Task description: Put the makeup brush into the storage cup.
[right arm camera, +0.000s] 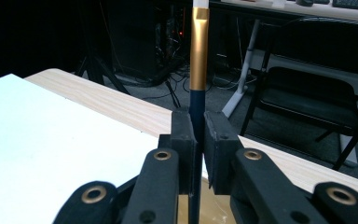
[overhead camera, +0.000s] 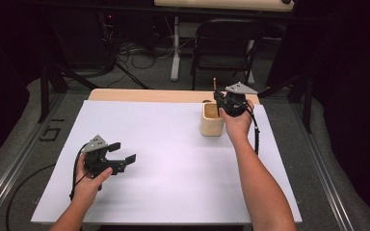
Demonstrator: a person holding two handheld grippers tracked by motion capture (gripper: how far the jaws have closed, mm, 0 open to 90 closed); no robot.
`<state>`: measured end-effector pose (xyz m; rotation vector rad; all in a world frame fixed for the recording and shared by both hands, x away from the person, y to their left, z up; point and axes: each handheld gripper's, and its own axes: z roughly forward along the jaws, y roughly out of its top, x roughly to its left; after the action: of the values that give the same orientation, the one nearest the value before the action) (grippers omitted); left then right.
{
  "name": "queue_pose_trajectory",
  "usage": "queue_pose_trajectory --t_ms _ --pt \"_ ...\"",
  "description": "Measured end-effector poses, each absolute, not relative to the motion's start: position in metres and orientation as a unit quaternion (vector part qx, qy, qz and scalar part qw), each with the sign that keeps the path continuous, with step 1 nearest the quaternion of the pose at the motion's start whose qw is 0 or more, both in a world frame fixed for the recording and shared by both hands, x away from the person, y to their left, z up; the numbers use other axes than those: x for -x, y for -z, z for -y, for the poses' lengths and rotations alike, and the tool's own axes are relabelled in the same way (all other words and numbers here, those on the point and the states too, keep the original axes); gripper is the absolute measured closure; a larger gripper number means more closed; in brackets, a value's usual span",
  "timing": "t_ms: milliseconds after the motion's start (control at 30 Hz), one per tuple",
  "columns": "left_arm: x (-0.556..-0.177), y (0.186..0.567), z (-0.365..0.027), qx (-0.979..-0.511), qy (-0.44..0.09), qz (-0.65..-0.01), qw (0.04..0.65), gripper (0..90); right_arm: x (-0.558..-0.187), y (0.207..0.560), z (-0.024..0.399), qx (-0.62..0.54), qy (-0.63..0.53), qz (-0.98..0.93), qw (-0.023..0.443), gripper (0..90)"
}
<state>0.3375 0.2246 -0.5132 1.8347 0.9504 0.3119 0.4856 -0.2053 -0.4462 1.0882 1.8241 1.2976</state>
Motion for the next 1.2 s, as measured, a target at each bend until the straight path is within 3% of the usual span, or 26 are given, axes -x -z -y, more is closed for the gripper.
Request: queue_pose_trajectory --t_ms 1200 --pt "-0.338 0.515 -0.223 -0.761 -0.127 -0.393 0.500 15.5 -0.480 0.476 0.201 -0.409 -0.461 -0.722 0.315 83.4"
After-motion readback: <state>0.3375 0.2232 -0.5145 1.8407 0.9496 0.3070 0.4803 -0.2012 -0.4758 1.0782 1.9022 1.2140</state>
